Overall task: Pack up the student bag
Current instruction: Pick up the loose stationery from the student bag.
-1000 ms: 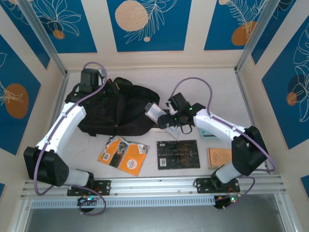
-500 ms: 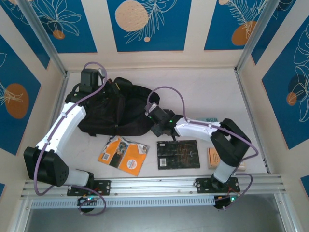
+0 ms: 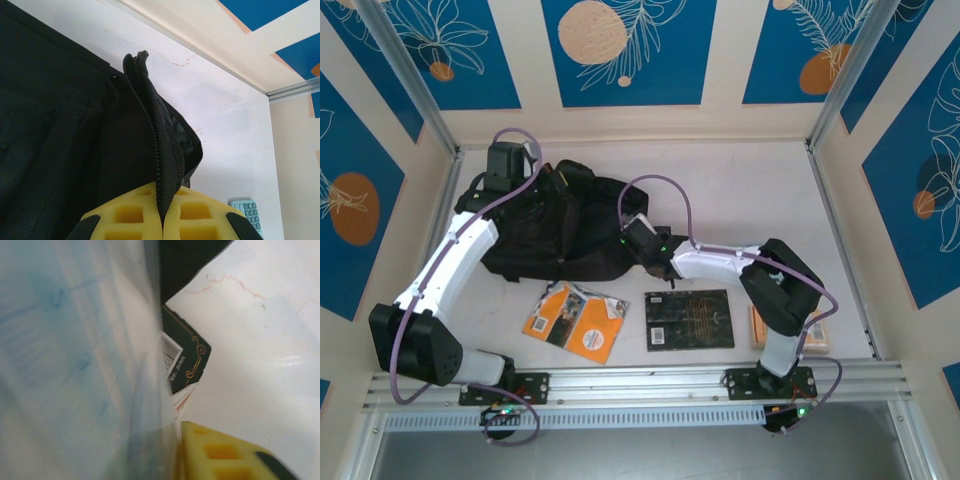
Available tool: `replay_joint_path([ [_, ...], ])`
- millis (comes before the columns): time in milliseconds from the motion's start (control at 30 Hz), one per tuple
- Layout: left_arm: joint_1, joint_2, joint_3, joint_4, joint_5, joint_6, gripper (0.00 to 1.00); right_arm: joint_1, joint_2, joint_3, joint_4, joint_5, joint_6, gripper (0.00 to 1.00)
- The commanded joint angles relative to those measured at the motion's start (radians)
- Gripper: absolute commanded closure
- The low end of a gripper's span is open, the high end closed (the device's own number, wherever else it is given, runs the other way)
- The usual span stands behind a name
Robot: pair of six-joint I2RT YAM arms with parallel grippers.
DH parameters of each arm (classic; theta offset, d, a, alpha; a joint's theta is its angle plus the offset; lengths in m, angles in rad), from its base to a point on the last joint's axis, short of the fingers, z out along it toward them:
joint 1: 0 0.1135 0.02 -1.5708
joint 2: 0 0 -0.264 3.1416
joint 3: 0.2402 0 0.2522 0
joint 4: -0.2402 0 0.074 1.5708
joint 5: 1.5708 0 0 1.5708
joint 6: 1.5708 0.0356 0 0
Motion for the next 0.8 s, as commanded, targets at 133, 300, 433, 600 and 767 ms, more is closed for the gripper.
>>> replay_joint_path([
  [133,0.006,-0.008,0.006,0.027,0.011,0.001,1.0,-0.045,-0.142,-0.013,0.01,-0.051,0.024,1.0],
  [300,0.006,-0.012,0.031,0.025,0.049,0.013,1.0,-0.118,-0.31,0.008,-0.054,-0.099,0.077,1.0],
  [433,0.006,-0.021,0.08,0.016,0.091,0.014,1.0,-0.218,-0.438,0.082,-0.114,-0.352,0.191,1.0],
  [600,0.003,-0.056,0.113,0.04,0.134,-0.007,1.0,-0.285,-0.468,0.158,-0.038,-0.622,0.393,1.0],
  [767,0.001,-0.072,0.133,0.028,0.134,0.01,1.0,-0.306,-0.326,0.314,-0.015,-0.767,0.656,1.0],
])
